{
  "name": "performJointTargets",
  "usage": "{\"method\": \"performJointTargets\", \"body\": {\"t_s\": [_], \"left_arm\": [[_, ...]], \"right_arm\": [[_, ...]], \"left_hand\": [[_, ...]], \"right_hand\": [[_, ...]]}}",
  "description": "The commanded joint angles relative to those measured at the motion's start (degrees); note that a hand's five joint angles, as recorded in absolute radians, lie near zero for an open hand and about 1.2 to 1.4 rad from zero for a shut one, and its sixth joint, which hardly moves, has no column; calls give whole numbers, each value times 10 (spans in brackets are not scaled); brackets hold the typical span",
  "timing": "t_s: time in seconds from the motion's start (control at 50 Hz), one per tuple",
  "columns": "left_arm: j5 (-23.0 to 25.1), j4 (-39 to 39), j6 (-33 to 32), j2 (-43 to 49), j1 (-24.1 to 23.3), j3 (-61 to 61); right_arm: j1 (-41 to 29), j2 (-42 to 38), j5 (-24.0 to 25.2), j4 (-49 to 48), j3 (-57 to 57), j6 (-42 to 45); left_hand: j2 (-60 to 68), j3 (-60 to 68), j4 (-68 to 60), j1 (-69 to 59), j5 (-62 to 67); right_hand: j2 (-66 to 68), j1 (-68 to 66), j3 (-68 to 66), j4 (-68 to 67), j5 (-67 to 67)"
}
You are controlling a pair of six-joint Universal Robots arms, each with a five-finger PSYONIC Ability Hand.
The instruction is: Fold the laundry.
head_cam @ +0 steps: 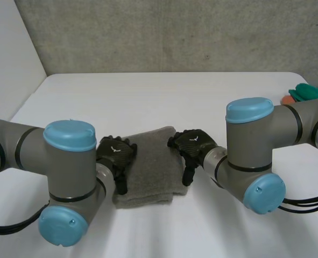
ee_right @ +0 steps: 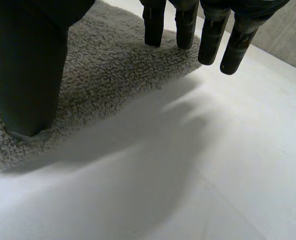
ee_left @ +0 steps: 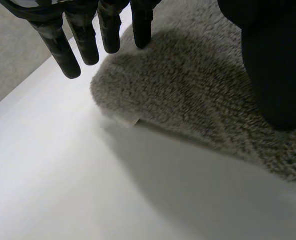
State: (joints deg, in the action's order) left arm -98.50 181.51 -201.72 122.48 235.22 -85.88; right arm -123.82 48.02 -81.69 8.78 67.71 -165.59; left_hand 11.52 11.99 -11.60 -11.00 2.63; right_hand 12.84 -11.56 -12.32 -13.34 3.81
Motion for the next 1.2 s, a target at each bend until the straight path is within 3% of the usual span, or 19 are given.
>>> {"method": "performJointTargets", "body": {"t_s": [0.02,0.14,0.22,0.3,0.32,0.38,0.48,0.56,0.82,0.88,1.2], "left_arm": [[5,2,4,-25,-19,6],[6,2,4,-89,-14,10],[12,2,15,-150,-6,16],[70,-11,45,-195,16,36],[108,-26,60,-206,26,43],[164,-62,88,-214,45,60],[252,-140,144,-216,92,109],[277,-157,154,-210,107,126],[278,-157,155,-203,102,124],[278,-157,157,-202,101,122],[278,-155,158,-201,106,120]], "right_arm": [[-4,5,-2,-2,5,-2],[-2,48,-11,-10,12,-3],[3,113,-44,-39,40,-3],[-10,173,-85,-94,97,-5],[-13,182,-88,-103,109,-4],[-43,204,-94,-128,158,-3],[-105,192,-96,-161,212,-3],[-141,151,-97,-212,240,-1],[-150,64,-100,-288,223,61],[-150,52,-101,-304,212,69],[-150,7,-103,-310,159,88]], "left_hand": [[-6,-11,7,1,-17],[-8,-13,9,3,-19],[-13,-18,14,8,-24],[-10,-14,11,4,-21],[-3,-8,4,-2,-14],[2,-3,-1,-7,-9],[4,-1,-3,-9,-7],[4,-1,-3,-9,-7],[-3,-8,4,-2,-14],[-3,-8,4,-2,-14],[-3,-8,4,-2,-14]], "right_hand": [[-28,16,23,33,-38],[-28,16,23,33,-38],[-28,16,23,33,-38],[-28,16,23,33,-38],[-28,16,23,33,-38],[-28,16,23,33,-38],[-28,16,23,33,-38],[-28,16,23,33,-38],[-28,16,23,33,-38],[36,-49,-41,-31,26],[100,-113,-105,-95,91]]}}
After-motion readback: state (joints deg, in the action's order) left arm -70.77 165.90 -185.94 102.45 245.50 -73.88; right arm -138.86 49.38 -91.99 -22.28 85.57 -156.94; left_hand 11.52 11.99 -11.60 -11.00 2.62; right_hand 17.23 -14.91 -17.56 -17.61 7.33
